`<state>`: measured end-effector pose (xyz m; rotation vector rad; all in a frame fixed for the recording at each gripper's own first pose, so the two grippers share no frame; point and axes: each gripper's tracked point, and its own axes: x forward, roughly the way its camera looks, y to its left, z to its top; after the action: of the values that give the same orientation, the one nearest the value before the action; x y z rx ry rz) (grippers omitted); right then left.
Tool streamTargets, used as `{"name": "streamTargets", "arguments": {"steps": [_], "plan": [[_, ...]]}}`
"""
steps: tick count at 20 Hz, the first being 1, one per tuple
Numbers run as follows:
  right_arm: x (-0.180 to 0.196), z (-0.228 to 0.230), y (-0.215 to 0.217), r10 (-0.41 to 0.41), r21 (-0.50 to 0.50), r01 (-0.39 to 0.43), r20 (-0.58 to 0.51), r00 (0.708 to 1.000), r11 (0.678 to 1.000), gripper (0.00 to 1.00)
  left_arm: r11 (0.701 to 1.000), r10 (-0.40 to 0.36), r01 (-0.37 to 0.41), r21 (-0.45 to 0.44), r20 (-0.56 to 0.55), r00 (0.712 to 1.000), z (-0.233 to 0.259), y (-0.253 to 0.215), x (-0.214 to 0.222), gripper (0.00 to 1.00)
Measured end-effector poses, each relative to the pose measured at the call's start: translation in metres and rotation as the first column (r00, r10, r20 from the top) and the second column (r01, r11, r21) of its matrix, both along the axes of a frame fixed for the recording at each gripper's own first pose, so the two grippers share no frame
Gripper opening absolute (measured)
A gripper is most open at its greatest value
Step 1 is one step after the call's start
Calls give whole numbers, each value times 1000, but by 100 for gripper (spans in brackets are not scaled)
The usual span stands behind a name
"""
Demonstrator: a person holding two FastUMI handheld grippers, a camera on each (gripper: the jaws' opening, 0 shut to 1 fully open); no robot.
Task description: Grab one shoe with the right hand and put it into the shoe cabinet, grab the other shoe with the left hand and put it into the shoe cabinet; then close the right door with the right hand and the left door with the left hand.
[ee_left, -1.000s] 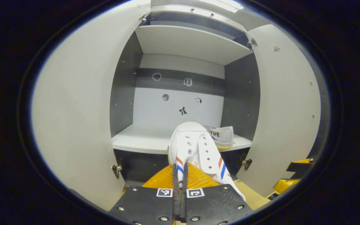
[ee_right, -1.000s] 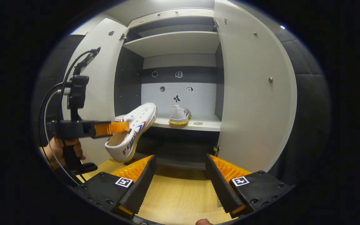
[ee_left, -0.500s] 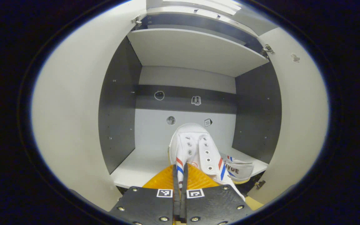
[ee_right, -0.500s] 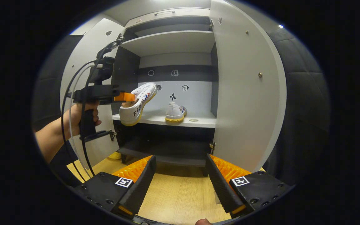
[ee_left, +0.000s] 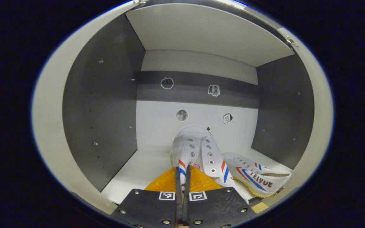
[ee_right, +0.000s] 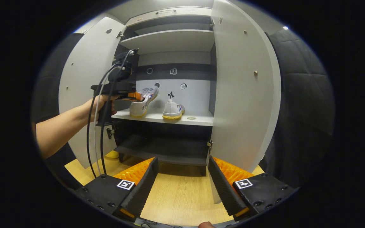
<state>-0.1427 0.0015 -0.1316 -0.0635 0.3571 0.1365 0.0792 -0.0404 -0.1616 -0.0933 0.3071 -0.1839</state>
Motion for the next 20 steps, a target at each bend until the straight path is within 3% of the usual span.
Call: {"name": "streamTargets", "arguments": {"steps": [1, 7, 9, 11, 14, 16, 17, 18, 20], "plan": [[-3, 0, 0, 1, -2, -1, 1, 1000, 1000, 99, 1000, -4, 4, 4, -30, 1000, -2, -2, -1, 1], [-3, -2, 3, 19, 16, -19, -1, 1000, 1000, 99, 999, -25, 29, 41, -79, 997, 0, 0, 3, 1], [-2, -1, 5, 39, 25, -39, 2, 999, 999, 99, 998, -24, 28, 54, -61, 998, 8, 2, 1, 7], [-1, -2, 7, 63, 30, -63, 3, 998, 998, 99, 990, 42, -43, 132, 16, 999, 29, 21, 6, 40], [0, 1, 11, 104, 54, -104, 17, 994, 993, 99, 989, 33, -42, 138, 66, 997, 54, 19, -25, 92], [1, 6, 12, 125, 63, -128, 45, 991, 990, 99, 988, 48, -65, 139, 126, 991, 74, 24, -53, 90], [1, 8, 12, 129, 64, -133, 59, 990, 989, 94, 988, 54, -74, 133, 151, 987, 83, 26, -70, 91], [1, 11, 12, 132, 65, -137, 72, 989, 988, 99, 989, 61, -82, 122, 173, 983, 92, 28, -87, 91], [-1, 17, 11, 131, 64, -137, 91, 987, 989, 99, 992, 65, -86, 93, 208, 976, 107, 33, -123, 91]]}}
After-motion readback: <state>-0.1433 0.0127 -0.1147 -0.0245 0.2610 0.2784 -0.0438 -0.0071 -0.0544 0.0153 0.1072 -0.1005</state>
